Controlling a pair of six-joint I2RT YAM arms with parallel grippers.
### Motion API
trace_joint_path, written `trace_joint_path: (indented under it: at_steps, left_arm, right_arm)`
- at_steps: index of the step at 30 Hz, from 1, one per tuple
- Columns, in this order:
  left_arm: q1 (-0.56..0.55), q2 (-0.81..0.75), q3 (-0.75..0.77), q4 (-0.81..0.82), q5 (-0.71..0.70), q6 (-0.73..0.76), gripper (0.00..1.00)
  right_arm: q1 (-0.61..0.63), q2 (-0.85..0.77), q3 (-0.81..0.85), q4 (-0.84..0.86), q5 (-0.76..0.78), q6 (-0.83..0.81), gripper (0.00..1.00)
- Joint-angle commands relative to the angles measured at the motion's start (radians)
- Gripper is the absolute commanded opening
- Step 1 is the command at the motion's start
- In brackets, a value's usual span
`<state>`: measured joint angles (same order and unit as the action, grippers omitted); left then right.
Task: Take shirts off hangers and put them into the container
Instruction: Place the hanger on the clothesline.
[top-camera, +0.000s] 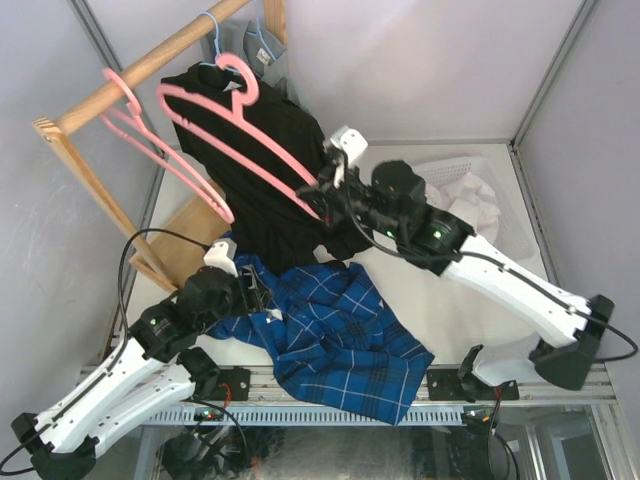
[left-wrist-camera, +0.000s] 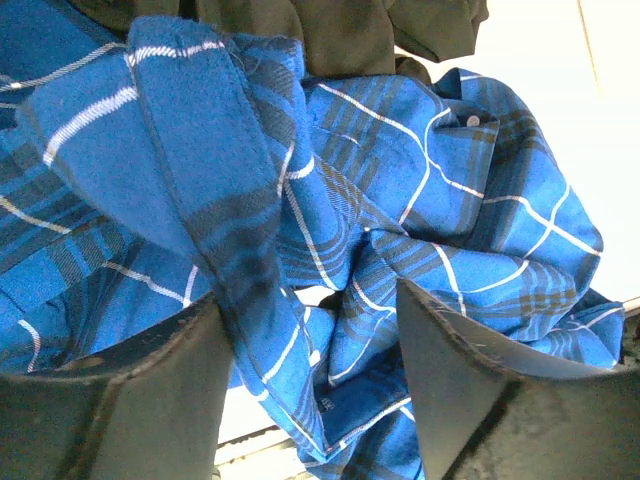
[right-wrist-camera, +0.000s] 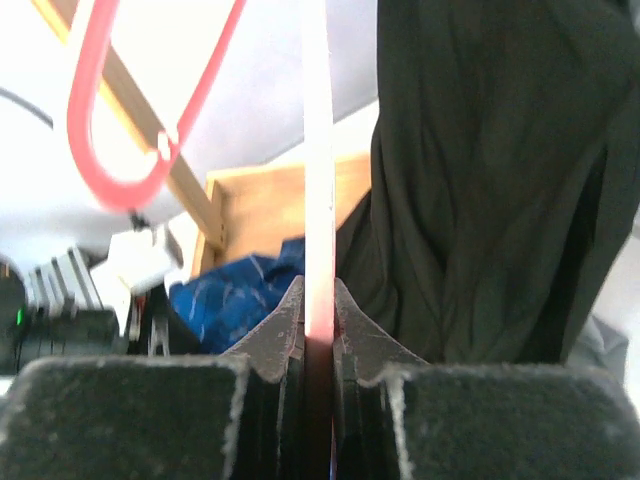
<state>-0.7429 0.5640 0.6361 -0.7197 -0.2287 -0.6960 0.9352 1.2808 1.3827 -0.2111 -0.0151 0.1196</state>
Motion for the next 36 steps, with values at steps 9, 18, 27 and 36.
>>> trace_joint_path:
  at_steps: [9, 18, 27, 36]
  left_arm:
    - [0.005, -0.122, 0.041, -0.053, -0.089, -0.023, 0.78]
    - [0.005, -0.134, 0.024, -0.052, -0.093, -0.04, 0.8]
    - [0.004, -0.134, 0.029, -0.061, -0.101, -0.036, 0.83]
    - [0.005, -0.145, 0.034, -0.069, -0.113, -0.042, 0.87]
  right_arm:
    - [0.043, 0.354, 0.511, -0.087, 0.033, 0.125, 0.0]
    - [0.059, 0.563, 0.805, -0.272, -0.024, 0.073, 0.0]
    - [0.068, 0.736, 1.052, -0.494, -0.044, 0.011, 0.0]
    - [0.07, 0.665, 0.946, -0.473, -0.058, -0.005, 0.21]
